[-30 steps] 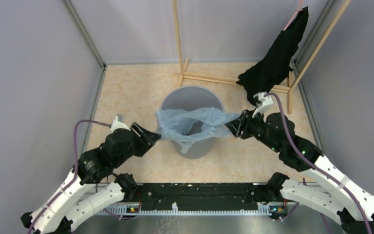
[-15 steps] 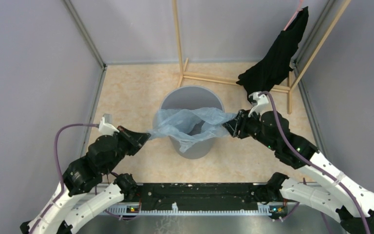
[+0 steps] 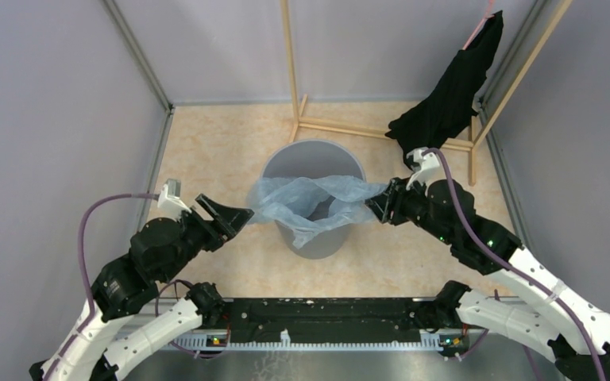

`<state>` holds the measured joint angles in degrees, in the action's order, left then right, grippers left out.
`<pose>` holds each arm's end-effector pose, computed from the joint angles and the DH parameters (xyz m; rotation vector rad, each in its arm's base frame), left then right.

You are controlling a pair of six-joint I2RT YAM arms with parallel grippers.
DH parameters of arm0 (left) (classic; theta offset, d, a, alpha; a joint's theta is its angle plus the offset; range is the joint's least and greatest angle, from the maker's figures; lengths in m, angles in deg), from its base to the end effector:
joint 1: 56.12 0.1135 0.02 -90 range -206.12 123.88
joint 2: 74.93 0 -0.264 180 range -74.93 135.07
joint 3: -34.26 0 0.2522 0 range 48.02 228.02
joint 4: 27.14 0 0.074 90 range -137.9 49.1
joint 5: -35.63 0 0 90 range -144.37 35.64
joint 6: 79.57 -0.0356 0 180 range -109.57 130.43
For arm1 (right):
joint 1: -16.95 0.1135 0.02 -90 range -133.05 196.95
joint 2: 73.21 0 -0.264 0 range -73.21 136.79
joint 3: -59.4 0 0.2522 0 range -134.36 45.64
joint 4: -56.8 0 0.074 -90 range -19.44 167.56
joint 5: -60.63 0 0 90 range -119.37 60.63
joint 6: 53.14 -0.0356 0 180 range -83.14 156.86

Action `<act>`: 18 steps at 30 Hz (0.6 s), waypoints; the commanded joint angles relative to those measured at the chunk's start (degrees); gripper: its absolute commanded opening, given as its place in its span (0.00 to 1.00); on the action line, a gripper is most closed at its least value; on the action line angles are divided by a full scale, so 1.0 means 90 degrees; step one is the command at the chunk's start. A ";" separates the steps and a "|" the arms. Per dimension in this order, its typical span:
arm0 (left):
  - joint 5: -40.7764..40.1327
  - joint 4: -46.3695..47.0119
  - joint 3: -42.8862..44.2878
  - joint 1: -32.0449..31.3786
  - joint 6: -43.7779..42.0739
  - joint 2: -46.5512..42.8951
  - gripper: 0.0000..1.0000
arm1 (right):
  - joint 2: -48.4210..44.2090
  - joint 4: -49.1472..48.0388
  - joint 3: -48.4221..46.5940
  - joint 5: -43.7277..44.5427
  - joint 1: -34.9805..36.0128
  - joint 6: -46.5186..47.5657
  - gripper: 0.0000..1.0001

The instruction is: Put the trash bags into the trash bin

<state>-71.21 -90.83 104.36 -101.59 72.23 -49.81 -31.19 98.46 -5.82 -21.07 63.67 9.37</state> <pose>0.0506 -0.0368 0.3692 -0.4939 1.9484 -0.9788 0.1129 0.1124 0.3550 -0.2260 1.9463 0.7372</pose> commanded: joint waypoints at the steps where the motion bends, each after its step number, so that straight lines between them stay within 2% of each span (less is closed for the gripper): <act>1: 0.0285 0.0138 0.0021 0.0001 -0.0457 0.0161 0.85 | -0.0071 -0.0172 -0.0150 -0.0039 -0.0025 0.0026 0.41; 4: 0.0085 -0.0029 0.0000 -0.0007 -0.0328 0.0397 0.95 | -0.0070 -0.0267 -0.0083 -0.0094 -0.0025 -0.0003 0.41; 6: 0.0160 0.0229 -0.0097 0.0001 -0.0272 0.0504 0.95 | -0.0060 -0.0236 -0.0117 -0.0104 -0.0026 -0.0011 0.41; 10: -0.0196 0.0519 -0.0240 -0.0005 -0.0178 0.0467 0.84 | -0.0125 -0.0214 -0.0089 -0.0038 -0.0026 0.0015 0.41; 14: -0.0149 0.1045 -0.0492 -0.0004 -0.0249 0.0349 0.69 | -0.0124 -0.0224 -0.0087 -0.0063 -0.0025 0.0009 0.41; 15: -0.0112 0.1073 -0.0519 -0.0005 -0.0228 0.0356 0.69 | -0.0126 -0.0220 -0.0099 -0.0071 -0.0030 0.0004 0.41; 18: 0.0127 0.1070 -0.0515 0.0003 -0.0207 0.0478 0.76 | -0.0118 -0.0236 -0.0096 -0.0073 -0.0025 0.0003 0.41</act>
<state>-71.69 -85.82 100.23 -101.59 70.52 -46.05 -31.59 98.06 -5.80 -21.51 63.67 9.33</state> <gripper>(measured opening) 0.735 0.407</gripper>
